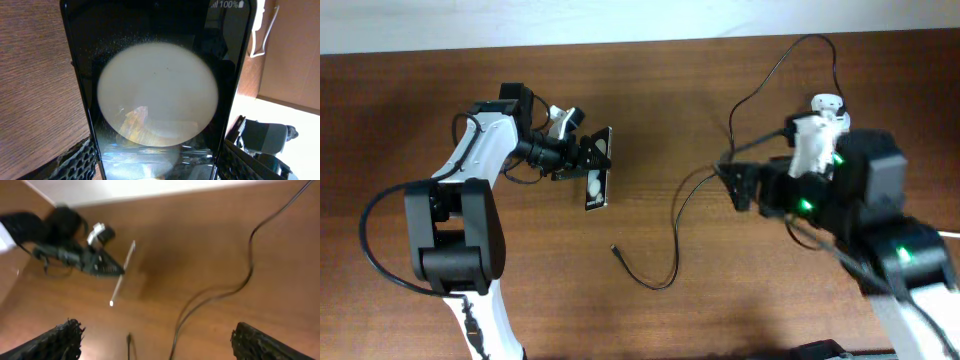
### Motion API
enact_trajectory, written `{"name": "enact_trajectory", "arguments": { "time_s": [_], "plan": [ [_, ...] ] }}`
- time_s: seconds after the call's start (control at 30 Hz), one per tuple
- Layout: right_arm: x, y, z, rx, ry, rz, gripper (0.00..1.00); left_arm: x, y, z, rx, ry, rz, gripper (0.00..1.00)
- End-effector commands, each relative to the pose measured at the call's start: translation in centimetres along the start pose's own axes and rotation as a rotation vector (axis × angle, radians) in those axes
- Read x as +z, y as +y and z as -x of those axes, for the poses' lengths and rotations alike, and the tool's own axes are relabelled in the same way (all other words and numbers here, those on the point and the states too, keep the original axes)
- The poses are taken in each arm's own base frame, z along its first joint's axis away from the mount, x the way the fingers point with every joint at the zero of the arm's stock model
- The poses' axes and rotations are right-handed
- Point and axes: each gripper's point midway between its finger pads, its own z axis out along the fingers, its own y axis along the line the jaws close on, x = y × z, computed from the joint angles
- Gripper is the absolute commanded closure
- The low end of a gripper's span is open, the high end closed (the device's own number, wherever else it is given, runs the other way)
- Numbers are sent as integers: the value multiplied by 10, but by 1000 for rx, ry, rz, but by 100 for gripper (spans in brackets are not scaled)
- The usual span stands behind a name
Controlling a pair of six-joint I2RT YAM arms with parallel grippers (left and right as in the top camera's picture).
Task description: Plug charger to phone and switch on socket
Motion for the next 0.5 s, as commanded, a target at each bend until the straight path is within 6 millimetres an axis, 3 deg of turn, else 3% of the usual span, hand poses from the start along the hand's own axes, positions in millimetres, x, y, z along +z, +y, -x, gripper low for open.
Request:
{"name": "enact_trajectory", "arguments": {
  "time_s": [0.0, 0.07, 0.13, 0.2, 0.37, 0.47],
  "plan": [
    [35, -8, -12, 69, 123, 24, 1, -6, -13, 7, 44, -26, -38, 33],
    [57, -11, -23, 104, 205, 52, 1, -6, -13, 7, 44, -26, -38, 32],
    [91, -10, -48, 152, 348, 105, 10, -6, -13, 7, 44, -26, -38, 32],
    [119, -3, -73, 146, 453, 116, 11, -6, -13, 7, 44, -26, -38, 32],
    [193, 33, -117, 97, 554, 182, 11, -6, -13, 7, 44, -26, -38, 32],
    [222, 65, -126, 9, 515, 262, 11, -4, -15, 6, 45, -20, -39, 32]
  ]
}}
